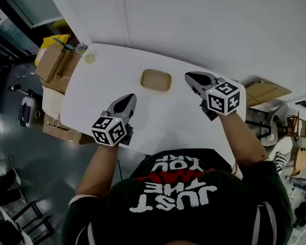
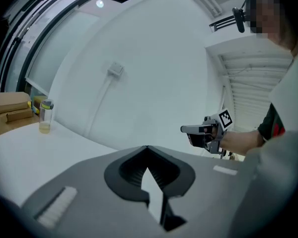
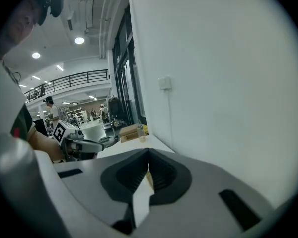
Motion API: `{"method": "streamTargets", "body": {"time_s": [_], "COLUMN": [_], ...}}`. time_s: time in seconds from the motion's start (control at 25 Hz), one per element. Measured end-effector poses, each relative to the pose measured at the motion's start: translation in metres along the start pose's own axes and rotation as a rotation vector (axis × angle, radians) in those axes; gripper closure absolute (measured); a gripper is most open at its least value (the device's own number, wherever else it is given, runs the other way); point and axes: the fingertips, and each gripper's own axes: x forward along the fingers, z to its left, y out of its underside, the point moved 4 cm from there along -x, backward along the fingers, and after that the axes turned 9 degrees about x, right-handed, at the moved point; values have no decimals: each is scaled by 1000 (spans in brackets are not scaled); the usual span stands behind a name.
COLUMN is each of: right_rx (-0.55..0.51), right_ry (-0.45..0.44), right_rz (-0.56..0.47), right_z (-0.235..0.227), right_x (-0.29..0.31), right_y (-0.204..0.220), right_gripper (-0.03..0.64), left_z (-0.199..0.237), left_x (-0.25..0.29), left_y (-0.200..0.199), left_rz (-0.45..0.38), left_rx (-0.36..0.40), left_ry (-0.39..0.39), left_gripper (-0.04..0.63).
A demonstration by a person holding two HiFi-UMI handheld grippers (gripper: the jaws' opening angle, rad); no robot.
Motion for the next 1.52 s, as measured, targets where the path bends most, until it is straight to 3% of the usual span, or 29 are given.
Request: {"method": "streamTargets", "body": {"time_s": [0.48, 0.76, 0.92, 1.04, 1.28, 1.52], "right_rx": [90, 225, 282, 325, 482, 629], "right_ry": [-35, -68, -104, -162, -280, -338], "right_rz": [137, 232, 258, 302, 353, 396], "right_z": [-97, -144, -163, -168, -172, -178], "right_x": [110, 168, 192, 209, 230, 241], "right_y": [44, 78, 90, 102, 121, 138], "right_gripper": [608, 607, 606, 532, 488, 466], "left_z": [56, 77, 92, 100, 103, 100], "left_x": [77, 103, 114, 118, 122, 122], "left_y": [56, 83, 88, 90, 97, 99], "left_rz": [64, 120, 120, 113, 110, 110], "left_rx": [-56, -3, -17, -11, -28, -42], "left_ry": [-50, -39, -41, -44, -40, -40], "left_gripper": [588, 588, 588, 588, 588, 588]}}
